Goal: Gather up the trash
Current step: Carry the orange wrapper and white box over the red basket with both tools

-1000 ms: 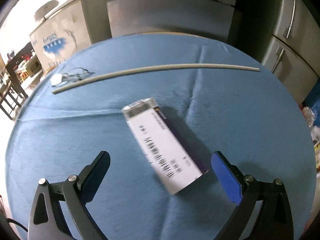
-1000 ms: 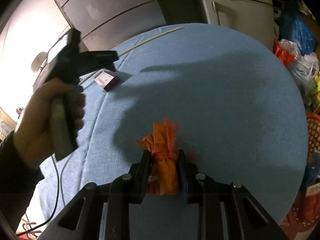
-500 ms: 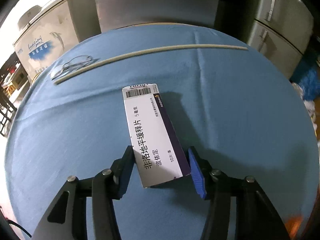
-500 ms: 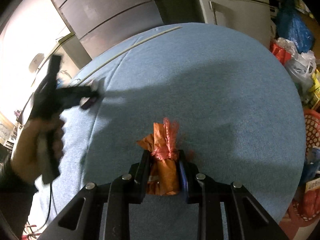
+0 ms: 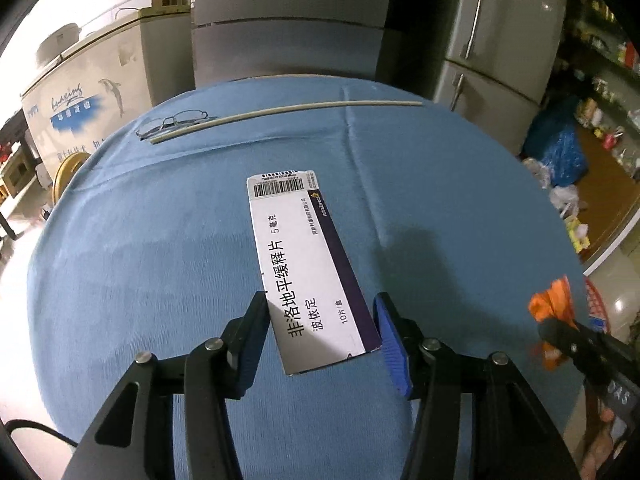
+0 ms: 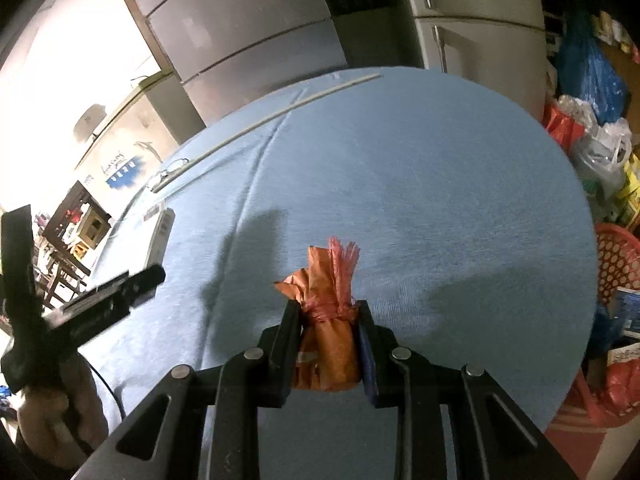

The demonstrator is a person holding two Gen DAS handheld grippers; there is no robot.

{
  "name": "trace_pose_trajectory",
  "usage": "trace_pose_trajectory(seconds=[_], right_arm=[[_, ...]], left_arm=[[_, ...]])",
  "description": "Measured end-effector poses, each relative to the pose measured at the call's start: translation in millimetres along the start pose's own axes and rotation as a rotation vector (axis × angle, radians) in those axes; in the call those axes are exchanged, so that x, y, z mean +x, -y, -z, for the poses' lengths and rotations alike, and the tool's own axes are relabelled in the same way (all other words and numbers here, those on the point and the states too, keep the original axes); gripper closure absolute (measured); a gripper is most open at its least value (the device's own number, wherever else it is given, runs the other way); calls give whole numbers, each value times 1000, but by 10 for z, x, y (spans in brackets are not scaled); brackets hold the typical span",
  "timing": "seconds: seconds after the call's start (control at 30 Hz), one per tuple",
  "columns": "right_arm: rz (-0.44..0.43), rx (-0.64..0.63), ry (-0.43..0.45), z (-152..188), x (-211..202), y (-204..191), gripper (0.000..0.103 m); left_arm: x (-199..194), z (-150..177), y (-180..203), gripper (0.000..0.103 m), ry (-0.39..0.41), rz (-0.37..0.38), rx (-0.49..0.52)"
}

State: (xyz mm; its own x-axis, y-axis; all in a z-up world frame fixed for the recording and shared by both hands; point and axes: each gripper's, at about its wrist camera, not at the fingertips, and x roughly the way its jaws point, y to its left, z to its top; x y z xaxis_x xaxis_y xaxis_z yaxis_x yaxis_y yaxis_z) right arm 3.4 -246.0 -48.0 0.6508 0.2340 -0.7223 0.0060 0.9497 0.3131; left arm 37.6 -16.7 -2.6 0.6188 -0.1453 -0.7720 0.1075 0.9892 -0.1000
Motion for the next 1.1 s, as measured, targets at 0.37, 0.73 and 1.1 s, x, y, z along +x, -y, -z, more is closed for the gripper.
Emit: trace_pose_trajectory(seconds=[0.37,0.73,1.1], right_arm=[[9,20,45,133,-314,80,75],[4,40,53,161,-355,142,75],[-4,63,52,164,-326,204,75]], left_arm=[[-217,264,172,49,6,9,51],[-72,231,213,49,-12,-21,82],[50,278,328,49,-27,-43,109]])
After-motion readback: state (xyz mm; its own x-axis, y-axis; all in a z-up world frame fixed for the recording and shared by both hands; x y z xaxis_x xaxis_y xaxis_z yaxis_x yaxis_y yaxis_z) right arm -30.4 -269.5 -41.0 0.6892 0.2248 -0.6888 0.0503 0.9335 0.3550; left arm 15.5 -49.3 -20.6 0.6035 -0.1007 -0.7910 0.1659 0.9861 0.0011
